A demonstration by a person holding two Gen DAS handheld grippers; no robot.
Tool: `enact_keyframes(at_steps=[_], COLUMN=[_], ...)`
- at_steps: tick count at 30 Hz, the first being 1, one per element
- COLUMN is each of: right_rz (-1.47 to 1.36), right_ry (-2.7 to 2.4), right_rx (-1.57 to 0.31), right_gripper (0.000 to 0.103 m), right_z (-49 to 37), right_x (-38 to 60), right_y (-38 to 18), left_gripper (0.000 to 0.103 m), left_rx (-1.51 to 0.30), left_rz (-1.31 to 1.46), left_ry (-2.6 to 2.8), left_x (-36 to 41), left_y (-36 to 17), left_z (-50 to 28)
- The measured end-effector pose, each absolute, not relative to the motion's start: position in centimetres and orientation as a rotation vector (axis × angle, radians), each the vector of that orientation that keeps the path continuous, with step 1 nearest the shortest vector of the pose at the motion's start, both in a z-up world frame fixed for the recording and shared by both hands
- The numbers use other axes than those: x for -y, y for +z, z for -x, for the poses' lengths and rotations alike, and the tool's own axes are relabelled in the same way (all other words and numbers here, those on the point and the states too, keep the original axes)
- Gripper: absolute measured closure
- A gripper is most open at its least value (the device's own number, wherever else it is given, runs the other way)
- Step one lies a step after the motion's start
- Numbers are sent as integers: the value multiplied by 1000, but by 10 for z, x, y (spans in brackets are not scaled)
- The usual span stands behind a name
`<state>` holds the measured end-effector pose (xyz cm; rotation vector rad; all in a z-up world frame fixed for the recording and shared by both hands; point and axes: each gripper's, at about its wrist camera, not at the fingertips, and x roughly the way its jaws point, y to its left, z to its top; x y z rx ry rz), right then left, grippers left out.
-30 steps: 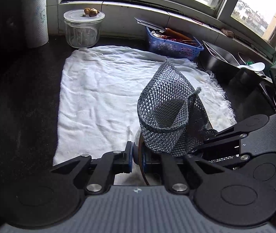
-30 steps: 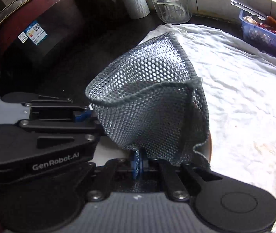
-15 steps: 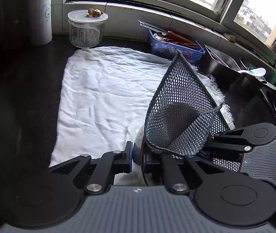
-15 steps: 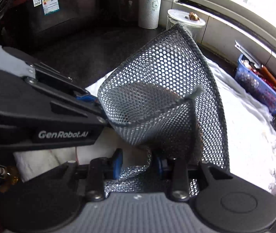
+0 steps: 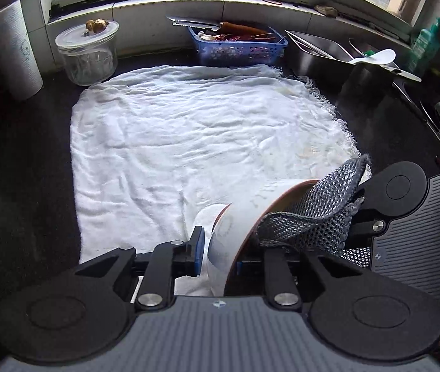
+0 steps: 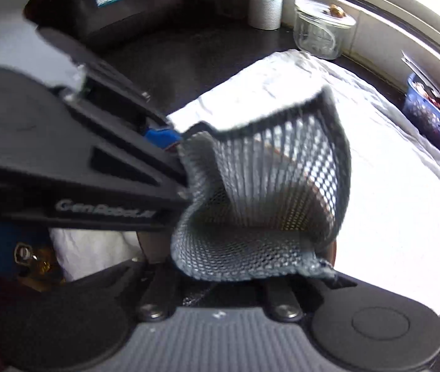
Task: Clean bowl
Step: 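Rub the mesh cloth inside the bowl with the right gripper while the left holds the bowl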
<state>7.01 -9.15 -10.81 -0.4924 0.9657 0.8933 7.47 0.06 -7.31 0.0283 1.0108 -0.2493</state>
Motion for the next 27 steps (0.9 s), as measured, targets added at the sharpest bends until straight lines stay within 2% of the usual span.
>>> enact_keyframes(at_steps=[6,14,18,21,27], right_rz=[478,108,173,206,297], right_ry=[875,832,877,863,799], right_rx=[-967,-1085,-1061,-1048,-975], right_gripper=[96,96,97,98,99], right_z=[-72,-93,-86,-82,-81], right_x=[96,108,91,92,99], right_y=[-107,-113,-113,-112,-106], left_gripper=[91,91,91,90,91], left_rx=[-1043,-1097,-1107,-1040,-1000], left_rz=[201,469,353,69,49], left_ry=[-139,-20,-69,-133,-181], left_x=[-21,-48,-42,-15,-16], left_y=[-83,-98,-93,-78,-75], left_z=[-66,-59,-63,-61,-65])
